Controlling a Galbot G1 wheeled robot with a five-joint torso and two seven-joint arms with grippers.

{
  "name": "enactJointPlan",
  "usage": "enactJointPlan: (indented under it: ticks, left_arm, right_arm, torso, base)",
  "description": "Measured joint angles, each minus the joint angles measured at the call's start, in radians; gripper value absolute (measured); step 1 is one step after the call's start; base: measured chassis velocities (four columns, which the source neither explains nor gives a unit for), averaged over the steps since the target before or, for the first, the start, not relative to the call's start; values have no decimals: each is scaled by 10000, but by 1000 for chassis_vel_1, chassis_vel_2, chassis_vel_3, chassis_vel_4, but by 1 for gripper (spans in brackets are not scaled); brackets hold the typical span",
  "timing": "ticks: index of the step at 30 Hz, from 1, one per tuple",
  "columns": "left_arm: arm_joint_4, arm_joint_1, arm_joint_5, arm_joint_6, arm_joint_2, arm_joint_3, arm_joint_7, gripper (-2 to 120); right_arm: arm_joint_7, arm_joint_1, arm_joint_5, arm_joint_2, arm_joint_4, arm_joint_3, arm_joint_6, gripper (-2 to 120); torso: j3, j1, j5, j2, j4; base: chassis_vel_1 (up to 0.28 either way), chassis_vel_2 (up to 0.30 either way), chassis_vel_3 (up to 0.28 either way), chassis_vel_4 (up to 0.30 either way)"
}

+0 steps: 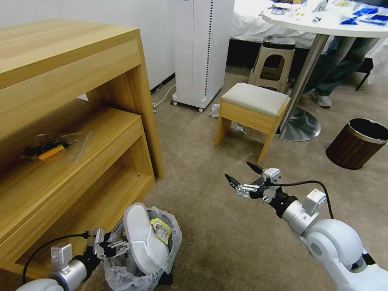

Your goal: Pick up the trash bin and place the garbage on the floor into it.

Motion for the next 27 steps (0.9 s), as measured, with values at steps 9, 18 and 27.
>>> enactJointPlan:
  ticks: [9,18,27]
  left_arm:
    - [156,-14,534,-1357,92,-688,1805,100]
    - [155,145,528,-1970,-78,-1112,2474,100]
    - [-289,723,318,-1954,-329,-1842,2944,100]
  right_arm:
    - [-42,-35,15,-9,-75,-1,34,100]
    - [-58,-29,34,-42,-130,33,42,100]
    - [-64,29,29,-28,-232,-33,52,100]
  torso:
    - [0,0,0,0,0]
    - [0,0,0,0,0]
    - [0,0,0,-1,0]
  base:
    - [0,0,0,0]
    - [0,0,0,0]
    - [0,0,0,0]
